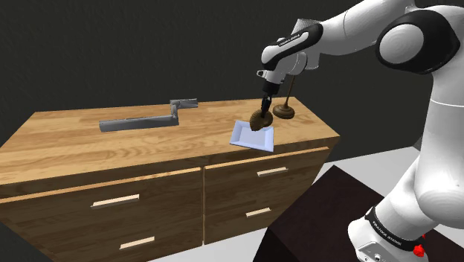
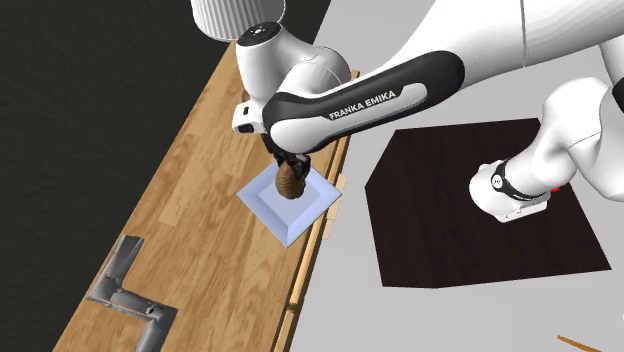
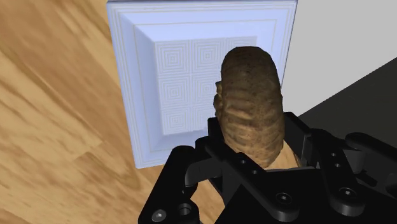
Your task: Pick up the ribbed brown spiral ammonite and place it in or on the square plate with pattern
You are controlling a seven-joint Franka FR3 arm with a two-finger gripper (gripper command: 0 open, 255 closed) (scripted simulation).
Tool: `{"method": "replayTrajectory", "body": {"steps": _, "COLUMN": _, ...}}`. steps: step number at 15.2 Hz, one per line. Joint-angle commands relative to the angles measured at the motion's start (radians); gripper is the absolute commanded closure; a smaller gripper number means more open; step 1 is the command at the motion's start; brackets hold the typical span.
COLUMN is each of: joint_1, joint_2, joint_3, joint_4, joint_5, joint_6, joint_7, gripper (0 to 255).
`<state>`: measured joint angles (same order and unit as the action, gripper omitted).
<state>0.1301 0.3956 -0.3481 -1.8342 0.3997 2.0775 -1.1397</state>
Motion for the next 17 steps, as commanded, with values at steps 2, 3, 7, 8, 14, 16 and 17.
{"method": "replayTrajectory", "body": {"steps": 2, "joint_1": -0.002, "joint_2": 0.024, "joint_3": 0.006, "joint_4": -0.008, "joint_5": 0.014, "joint_6": 0.03, "joint_7": -0.012, "gripper": 255}}
{"method": "replayTrajectory", "body": {"steps": 3, "joint_1": -0.004, "joint_2": 0.031, "joint_3": 0.008, "joint_4": -0.011, "joint_5": 0.019, "joint_6": 0.039, "joint_7": -0.016, "gripper": 255}}
{"method": "replayTrajectory", "body": {"steps": 7, "joint_1": -0.009, "joint_2": 0.063, "joint_3": 0.017, "joint_4": -0.02, "joint_5": 0.037, "joint_6": 0.077, "joint_7": -0.034, "gripper": 255}}
{"method": "replayTrajectory", "body": {"steps": 8, "joint_1": -0.01, "joint_2": 0.072, "joint_3": 0.02, "joint_4": -0.022, "joint_5": 0.042, "joint_6": 0.086, "joint_7": -0.039, "gripper": 255}}
{"method": "replayTrajectory", "body": {"steps": 14, "joint_1": -0.014, "joint_2": 0.098, "joint_3": 0.026, "joint_4": -0.026, "joint_5": 0.058, "joint_6": 0.113, "joint_7": -0.053, "gripper": 255}}
{"method": "replayTrajectory", "body": {"steps": 16, "joint_1": -0.013, "joint_2": 0.098, "joint_3": 0.026, "joint_4": -0.026, "joint_5": 0.058, "joint_6": 0.113, "joint_7": -0.053, "gripper": 255}}
{"method": "replayTrajectory", "body": {"steps": 17, "joint_1": -0.013, "joint_2": 0.098, "joint_3": 0.025, "joint_4": -0.026, "joint_5": 0.058, "joint_6": 0.113, "joint_7": -0.053, "gripper": 255}}
